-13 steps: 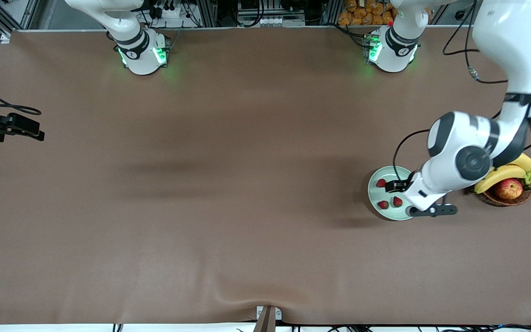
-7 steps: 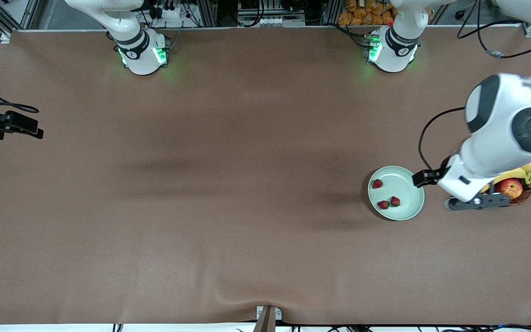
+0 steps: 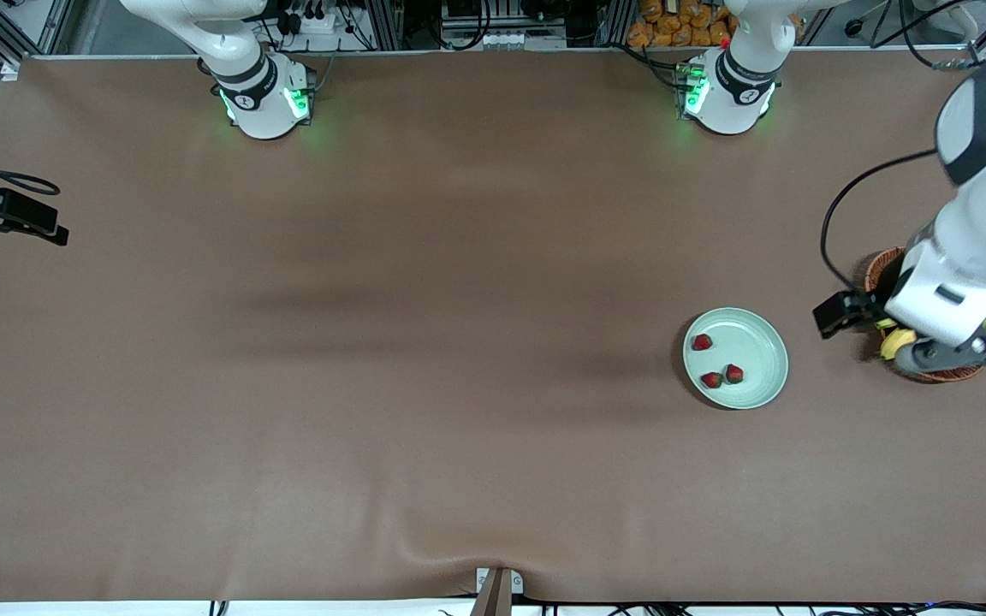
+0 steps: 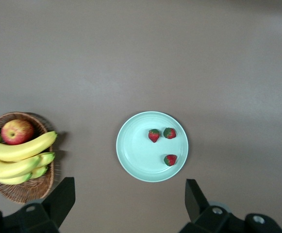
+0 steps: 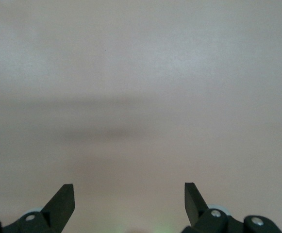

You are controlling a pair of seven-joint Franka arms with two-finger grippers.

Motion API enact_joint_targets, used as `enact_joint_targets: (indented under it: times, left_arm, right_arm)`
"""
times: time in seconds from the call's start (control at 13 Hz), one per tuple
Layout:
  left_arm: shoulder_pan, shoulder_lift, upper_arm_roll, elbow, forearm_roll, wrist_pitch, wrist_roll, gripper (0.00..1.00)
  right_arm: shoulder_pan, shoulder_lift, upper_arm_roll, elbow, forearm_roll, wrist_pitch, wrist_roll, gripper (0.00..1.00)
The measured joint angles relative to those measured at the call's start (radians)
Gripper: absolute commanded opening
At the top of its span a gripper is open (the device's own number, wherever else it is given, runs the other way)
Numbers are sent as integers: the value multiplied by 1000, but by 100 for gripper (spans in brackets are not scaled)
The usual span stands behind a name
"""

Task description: Collect all strawberries into plate

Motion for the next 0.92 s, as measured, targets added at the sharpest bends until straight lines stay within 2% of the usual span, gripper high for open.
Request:
enact_joint_targets:
  times: [0.31,0.54,0.61,0.84,0.92]
  left_arm:
    - [1,-89,0,1,-38,-108,0,100]
    - [9,-119,17,-5,-105,-138,34,100]
    - [2,-129,42,-13,-123,-140,58,100]
    - [-99,-192,194,-92,-157,-140,99,100]
    - [-124,-215,225,-116,-158,-138,112,100]
  right_arm:
    - [15,-1,0,4,0,-1,0,100]
    - [36,-1,0,5,0,-1,0,100]
    - [38,-1,0,5,0,-1,0,100]
    - [39,0,-4,1,-3,-3,4,100]
    - [39,0,-9,-4,-5,-3,4,100]
